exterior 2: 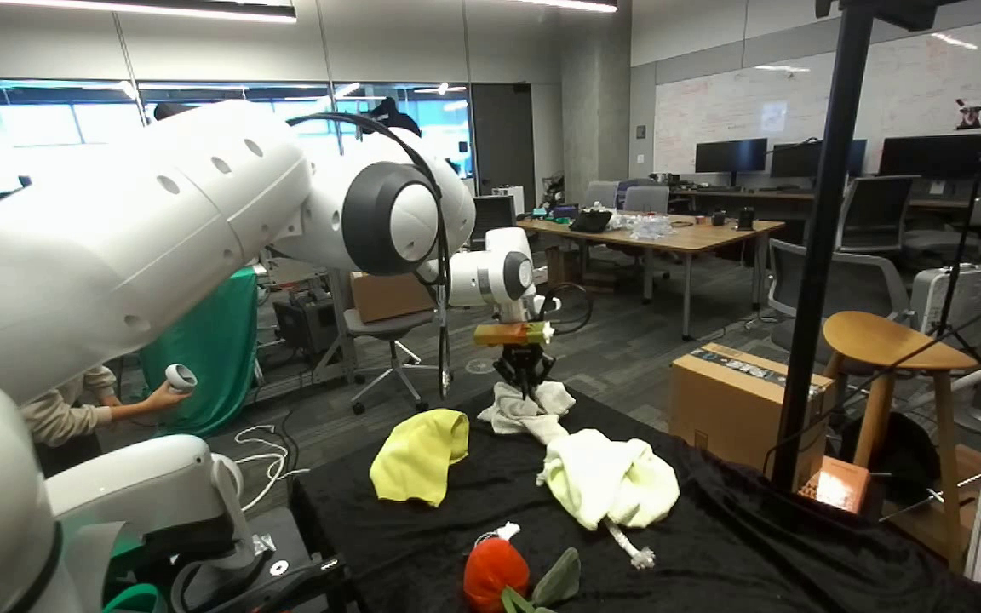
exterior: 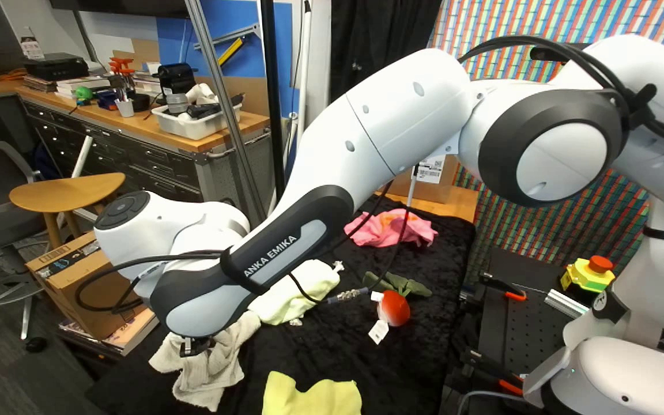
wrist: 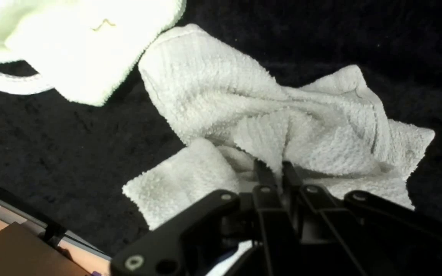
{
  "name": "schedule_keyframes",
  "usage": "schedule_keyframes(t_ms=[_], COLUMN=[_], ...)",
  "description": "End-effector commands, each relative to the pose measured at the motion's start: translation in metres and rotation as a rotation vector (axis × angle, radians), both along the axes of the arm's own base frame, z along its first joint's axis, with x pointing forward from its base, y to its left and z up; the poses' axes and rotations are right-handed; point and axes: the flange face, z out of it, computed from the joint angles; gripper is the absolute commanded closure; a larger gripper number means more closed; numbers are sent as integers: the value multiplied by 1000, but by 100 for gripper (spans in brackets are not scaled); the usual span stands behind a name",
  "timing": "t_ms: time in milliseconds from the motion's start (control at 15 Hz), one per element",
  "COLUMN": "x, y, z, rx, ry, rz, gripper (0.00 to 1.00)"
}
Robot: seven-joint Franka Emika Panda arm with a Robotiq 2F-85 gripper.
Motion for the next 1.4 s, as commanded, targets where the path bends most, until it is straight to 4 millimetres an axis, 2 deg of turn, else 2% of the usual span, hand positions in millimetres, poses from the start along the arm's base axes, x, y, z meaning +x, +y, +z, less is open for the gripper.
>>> schedule_keyframes(t_ms=[0, 67, 200, 333, 533, 733, 1067, 1333], x=[4, 3, -1, -2, 2, 4, -9, -30], y=[4, 4, 4, 3, -1, -15, -61, -108], z=[1, 2, 13, 35, 84, 148, 239, 290], rx=[-14, -31, -47, -51, -53, -39, 8, 33], ry=[24, 26, 26, 12, -65, -162, -254, -300], rz=[21, 24, 40, 44, 45, 34, -12, -45], gripper=[97, 95, 95, 96, 96, 96, 96, 96])
